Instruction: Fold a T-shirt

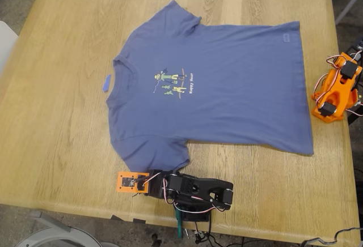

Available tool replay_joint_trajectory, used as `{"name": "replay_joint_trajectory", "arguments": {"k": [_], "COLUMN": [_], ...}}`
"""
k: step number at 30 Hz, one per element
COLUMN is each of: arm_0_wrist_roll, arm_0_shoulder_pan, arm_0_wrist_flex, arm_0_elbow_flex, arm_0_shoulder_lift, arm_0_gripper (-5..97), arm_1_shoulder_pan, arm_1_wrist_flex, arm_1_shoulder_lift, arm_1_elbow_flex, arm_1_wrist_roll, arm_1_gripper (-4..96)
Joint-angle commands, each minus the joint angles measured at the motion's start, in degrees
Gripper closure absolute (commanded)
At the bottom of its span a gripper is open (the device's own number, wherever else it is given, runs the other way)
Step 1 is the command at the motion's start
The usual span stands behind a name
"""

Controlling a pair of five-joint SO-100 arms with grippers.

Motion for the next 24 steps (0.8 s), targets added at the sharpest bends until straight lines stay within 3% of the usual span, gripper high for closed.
{"name": "replay_joint_trajectory", "arguments": {"k": [1, 8, 13, 20, 24], "arm_0_wrist_roll": [0.44, 0.44, 1.76, 17.23, 19.16], "arm_0_shoulder_pan": [0.18, 0.0, -0.62, -4.22, -3.69], "arm_0_wrist_flex": [-1.14, -1.14, -3.52, -11.78, -14.94], "arm_0_elbow_flex": [-0.88, -0.88, -0.88, -0.88, -0.88], "arm_0_shoulder_lift": [6.94, 6.94, 6.94, 6.94, 6.94], "arm_0_gripper": [89, 89, 89, 89, 89], "arm_1_shoulder_pan": [0.79, 0.53, 2.37, 3.87, 2.55], "arm_1_wrist_flex": [-0.62, -0.7, -2.81, -7.47, -8.17], "arm_1_shoulder_lift": [0.53, 0.53, 0.53, 0.53, 0.53], "arm_1_elbow_flex": [3.96, 3.96, 3.96, 3.78, 3.08], "arm_1_wrist_roll": [-0.35, -0.88, -5.8, -11.43, -16.35], "arm_1_gripper": [91.1, 91.1, 89.6, 85.0, 83.2]}}
